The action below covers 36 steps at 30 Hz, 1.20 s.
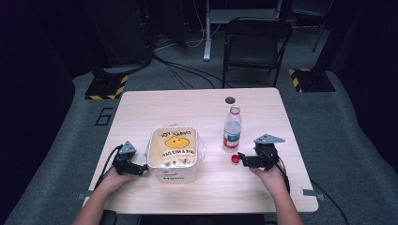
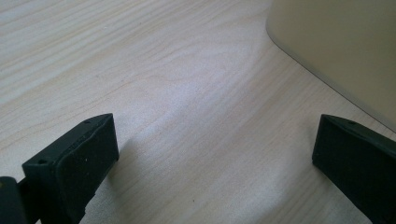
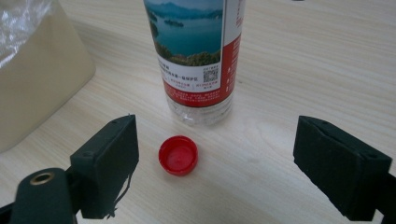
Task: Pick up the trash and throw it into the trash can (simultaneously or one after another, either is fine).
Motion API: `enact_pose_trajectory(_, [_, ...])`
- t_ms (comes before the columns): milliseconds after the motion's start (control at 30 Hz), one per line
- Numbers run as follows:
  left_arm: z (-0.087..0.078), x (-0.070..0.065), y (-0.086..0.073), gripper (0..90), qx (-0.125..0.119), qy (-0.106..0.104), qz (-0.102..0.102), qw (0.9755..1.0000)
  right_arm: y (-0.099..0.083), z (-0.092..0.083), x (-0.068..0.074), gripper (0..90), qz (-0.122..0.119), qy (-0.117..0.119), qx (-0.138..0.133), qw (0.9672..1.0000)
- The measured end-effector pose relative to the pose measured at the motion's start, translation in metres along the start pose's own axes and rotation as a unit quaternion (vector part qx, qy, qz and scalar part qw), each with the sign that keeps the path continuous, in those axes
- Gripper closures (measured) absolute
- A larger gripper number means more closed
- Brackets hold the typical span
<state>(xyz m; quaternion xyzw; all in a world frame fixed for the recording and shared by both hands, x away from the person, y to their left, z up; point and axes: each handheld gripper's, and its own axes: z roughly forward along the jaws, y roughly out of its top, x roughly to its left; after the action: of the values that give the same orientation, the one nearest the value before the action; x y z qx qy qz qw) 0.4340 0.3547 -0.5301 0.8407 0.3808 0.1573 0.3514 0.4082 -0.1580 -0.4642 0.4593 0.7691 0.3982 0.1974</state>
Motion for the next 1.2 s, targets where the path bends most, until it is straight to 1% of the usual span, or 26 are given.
enact_pose_trajectory(67, [0.0,0.0,0.0,0.0,-0.002,0.001,-0.001,1.0,0.003,0.0,0.0,13.5,0.004,0.0,-0.002,1.0])
enact_pose_trajectory(100, [0.0,0.0,0.0,0.0,-0.002,0.001,-0.001,1.0,0.004,0.0,0.0,13.6,0.003,0.001,0.0,1.0])
enact_pose_trajectory(133, [0.001,-0.001,0.0,0.0,-0.003,0.001,-0.003,1.0,0.006,0.0,0.0,13.6,-0.002,0.001,0.001,1.0])
enact_pose_trajectory(167, [0.0,0.0,0.0,0.0,-0.002,0.001,-0.001,1.0,0.008,0.001,0.002,13.4,-0.005,0.0,0.004,1.0])
enact_pose_trajectory(200, [0.001,-0.001,0.0,0.0,-0.005,0.001,-0.005,1.0,0.009,0.002,0.003,13.0,-0.011,-0.002,0.005,0.9999])
enact_pose_trajectory(233, [0.0,0.0,0.0,0.0,-0.002,0.001,-0.001,1.0,0.011,0.002,0.003,11.9,-0.015,-0.004,0.007,0.9999])
enact_pose_trajectory(300, [0.0,0.0,0.0,0.0,-0.002,0.001,-0.001,1.0,0.013,0.004,0.004,9.4,-0.015,-0.007,0.006,0.9999])
enact_pose_trajectory(333, [0.001,-0.001,0.0,0.0,-0.005,0.001,-0.004,1.0,0.015,0.005,0.005,7.8,-0.015,-0.008,0.006,0.9998])
enact_pose_trajectory(400, [0.001,0.0,0.0,0.0,-0.005,0.001,-0.001,1.0,0.017,0.007,0.006,3.9,-0.012,-0.011,0.007,0.9998])
enact_pose_trajectory(467, [0.001,0.0,0.0,0.0,-0.002,0.001,0.002,1.0,0.019,0.01,0.006,3.1,-0.011,-0.012,0.006,0.9999])
enact_pose_trajectory(567, [0.001,0.0,0.0,0.0,-0.003,0.001,0.002,1.0,0.025,0.014,0.006,0.2,-0.005,-0.012,0.005,0.9999])
enact_pose_trajectory(700, [0.001,0.0,0.001,0.0,-0.003,0.0,0.002,1.0,0.033,0.02,0.007,0.0,0.002,-0.01,0.003,0.9999])
enact_pose_trajectory(933, [0.001,0.0,0.001,0.0,-0.004,0.0,-0.001,1.0,0.047,0.031,0.012,0.0,-0.007,-0.009,0.0,0.9999])
enact_pose_trajectory(967, [0.001,0.0,0.001,0.0,-0.004,-0.001,-0.001,1.0,0.049,0.032,0.013,0.0,-0.006,-0.011,0.002,0.9999])
enact_pose_trajectory(1033, [0.001,0.0,0.001,0.0,-0.004,-0.001,-0.001,1.0,0.05,0.035,0.014,0.0,-0.009,-0.01,-0.002,0.9999])
enact_pose_trajectory(1067, [0.001,0.0,0.001,0.0,-0.004,-0.001,-0.001,1.0,0.052,0.036,0.014,0.0,-0.004,-0.011,-0.001,0.9999])
enact_pose_trajectory(1200, [0.001,0.0,0.001,0.0,-0.004,-0.001,-0.001,1.0,0.054,0.039,0.016,0.0,-0.003,-0.019,-0.005,0.9998])
